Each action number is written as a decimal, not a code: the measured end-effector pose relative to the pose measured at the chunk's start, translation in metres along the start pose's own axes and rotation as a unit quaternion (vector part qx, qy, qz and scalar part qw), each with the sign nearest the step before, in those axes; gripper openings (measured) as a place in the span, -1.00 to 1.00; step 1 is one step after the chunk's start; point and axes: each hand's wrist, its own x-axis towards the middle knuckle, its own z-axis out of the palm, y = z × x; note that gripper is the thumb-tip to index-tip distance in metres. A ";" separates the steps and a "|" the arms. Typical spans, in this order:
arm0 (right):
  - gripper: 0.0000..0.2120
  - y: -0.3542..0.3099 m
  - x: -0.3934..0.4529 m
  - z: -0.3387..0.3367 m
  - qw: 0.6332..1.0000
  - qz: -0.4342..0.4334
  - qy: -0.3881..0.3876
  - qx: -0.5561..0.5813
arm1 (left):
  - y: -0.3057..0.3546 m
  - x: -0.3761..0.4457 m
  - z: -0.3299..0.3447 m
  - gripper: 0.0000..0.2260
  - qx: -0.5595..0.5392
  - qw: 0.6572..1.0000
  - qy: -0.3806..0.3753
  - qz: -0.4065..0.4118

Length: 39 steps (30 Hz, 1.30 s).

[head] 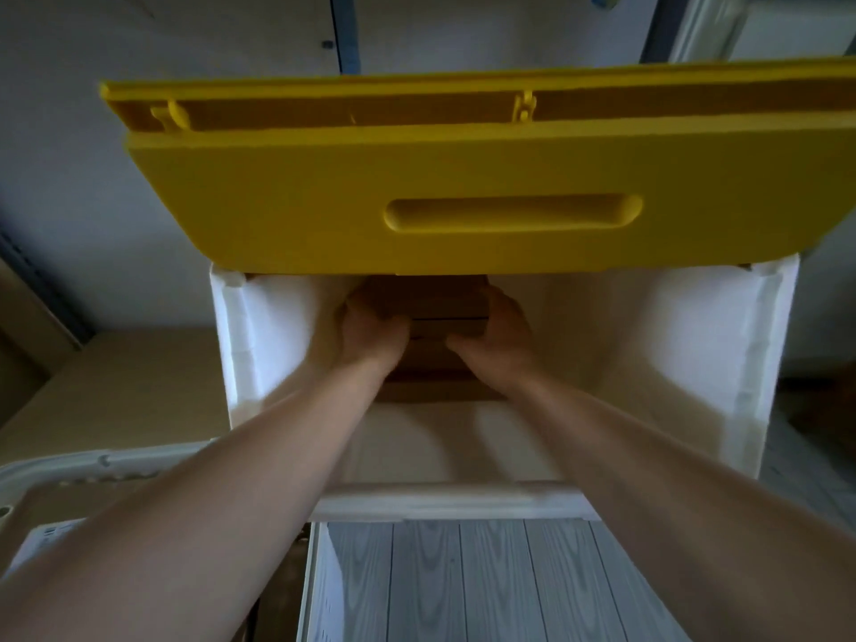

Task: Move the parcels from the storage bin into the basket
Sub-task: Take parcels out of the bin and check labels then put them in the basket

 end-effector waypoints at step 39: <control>-0.48 0.022 0.030 -0.005 0.961 0.168 0.098 0.195 | -0.010 0.065 0.040 -0.33 -0.065 0.976 0.040 -0.202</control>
